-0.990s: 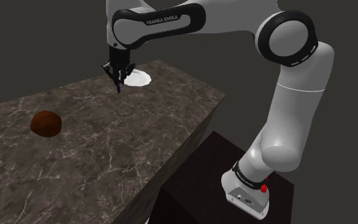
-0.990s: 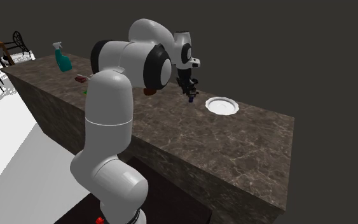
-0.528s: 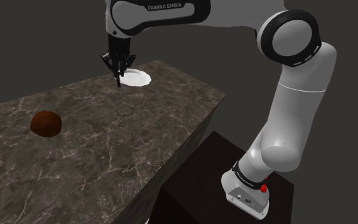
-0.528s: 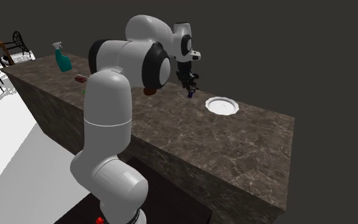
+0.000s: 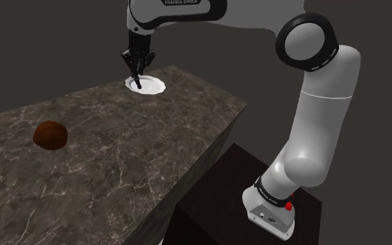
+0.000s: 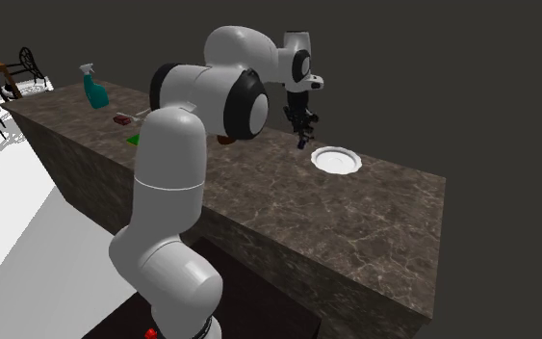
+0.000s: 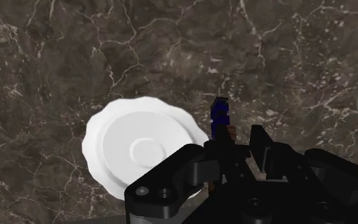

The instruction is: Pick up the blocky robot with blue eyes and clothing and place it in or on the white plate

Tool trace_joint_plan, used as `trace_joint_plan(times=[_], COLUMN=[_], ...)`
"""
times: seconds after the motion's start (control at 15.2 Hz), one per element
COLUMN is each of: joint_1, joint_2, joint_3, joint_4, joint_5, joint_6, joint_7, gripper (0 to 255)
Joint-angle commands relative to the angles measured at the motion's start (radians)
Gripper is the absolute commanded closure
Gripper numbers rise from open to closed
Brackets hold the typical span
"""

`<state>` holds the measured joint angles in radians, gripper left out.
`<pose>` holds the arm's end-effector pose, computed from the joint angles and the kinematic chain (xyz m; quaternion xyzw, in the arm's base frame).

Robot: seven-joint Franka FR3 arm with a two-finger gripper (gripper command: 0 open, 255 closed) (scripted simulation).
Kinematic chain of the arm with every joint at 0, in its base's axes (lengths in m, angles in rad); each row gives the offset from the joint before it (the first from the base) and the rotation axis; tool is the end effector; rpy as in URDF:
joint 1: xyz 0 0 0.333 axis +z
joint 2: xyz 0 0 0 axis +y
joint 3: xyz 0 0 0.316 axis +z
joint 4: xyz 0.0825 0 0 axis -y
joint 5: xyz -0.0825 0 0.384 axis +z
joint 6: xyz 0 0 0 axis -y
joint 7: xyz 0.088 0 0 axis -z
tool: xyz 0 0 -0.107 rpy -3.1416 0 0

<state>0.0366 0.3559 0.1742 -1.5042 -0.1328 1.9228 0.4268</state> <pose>0.6631 0.1164 0.4718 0.9945 -0.0934 0.0428 0.0207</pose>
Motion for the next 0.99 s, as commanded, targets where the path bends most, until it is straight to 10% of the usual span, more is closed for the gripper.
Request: trace_joint_plan(times=[0.0, 0.53, 0.92], joint_1=[-0.024, -0.112, -0.115], joint_2=[0.027, 0.179, 0.182], joint_3=[-0.012, -0.051, -0.052], joint_4=[0.041, 0.270, 0.195], joint_5=[0.003, 0.014, 0.012], joint_6=[-0.011, -0.078, 0.000], joint_7=[-0.040, -0.185, -0.179], gripper=[255, 255, 255])
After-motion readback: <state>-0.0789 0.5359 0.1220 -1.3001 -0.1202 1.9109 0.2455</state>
